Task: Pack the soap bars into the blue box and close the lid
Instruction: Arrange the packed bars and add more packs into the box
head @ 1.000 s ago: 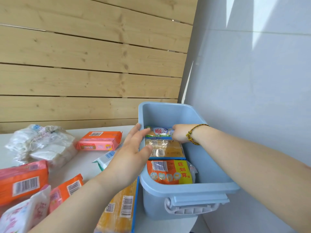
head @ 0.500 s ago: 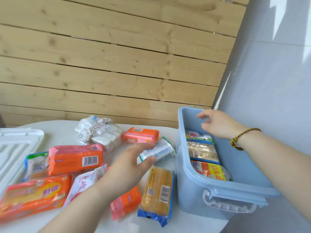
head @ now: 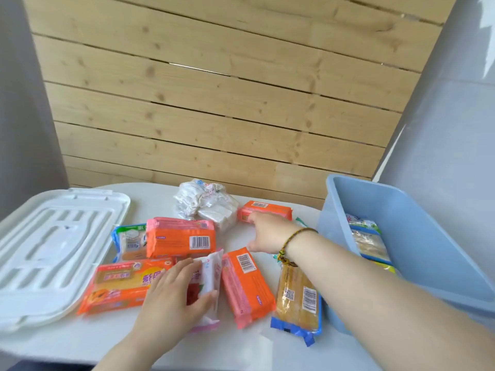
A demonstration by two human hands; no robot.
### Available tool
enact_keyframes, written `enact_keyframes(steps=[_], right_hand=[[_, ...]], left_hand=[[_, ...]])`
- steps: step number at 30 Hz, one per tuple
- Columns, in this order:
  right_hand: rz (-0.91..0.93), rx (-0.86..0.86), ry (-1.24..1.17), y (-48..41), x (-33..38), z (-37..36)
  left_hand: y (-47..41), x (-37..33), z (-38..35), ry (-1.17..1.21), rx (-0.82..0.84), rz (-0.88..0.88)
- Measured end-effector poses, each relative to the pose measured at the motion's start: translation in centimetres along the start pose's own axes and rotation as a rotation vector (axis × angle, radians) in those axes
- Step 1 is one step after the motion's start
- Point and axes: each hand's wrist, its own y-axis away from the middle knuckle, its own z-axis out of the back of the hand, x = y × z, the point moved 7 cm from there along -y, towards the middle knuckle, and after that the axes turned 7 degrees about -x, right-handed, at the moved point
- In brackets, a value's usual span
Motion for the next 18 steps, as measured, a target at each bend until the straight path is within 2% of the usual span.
enact_keyframes(steps=[3, 5, 9, 13, 15, 18], right_hand=[[-0.180, -0.072, -0.009, -1.4, -2.3, -2.3], [-0.225, -0.135, -0.046, -1.9, -3.1, -3.0], [-0.135, -0.170, -0.252, -2.3, -0.8, -3.9], [-0.008, -0.097, -0.477, -2.1, 3.5, -4.9], [0.060, -0.091, -0.459, -1.8, 4.8, -4.7], [0.092, -0.024, -0.296, -1.5, 5.6, -4.9]], left_hand=[[0.0, 0.4, -0.4, -0.047, 0.004, -0.022], [0.1, 0.6, -0.6, -0.053, 0.013, -0.025], [0.2, 0.8, -0.7, -0.062, 0.027, -0.062], [0.4, 1.2, 1.1, 0.145, -0.021, -0.077], [0.4, 1.8, 2.7, 0.128, -0.113, -0.069], [0.4, 4.2, 4.7, 0.001, -0.222, 0.010]])
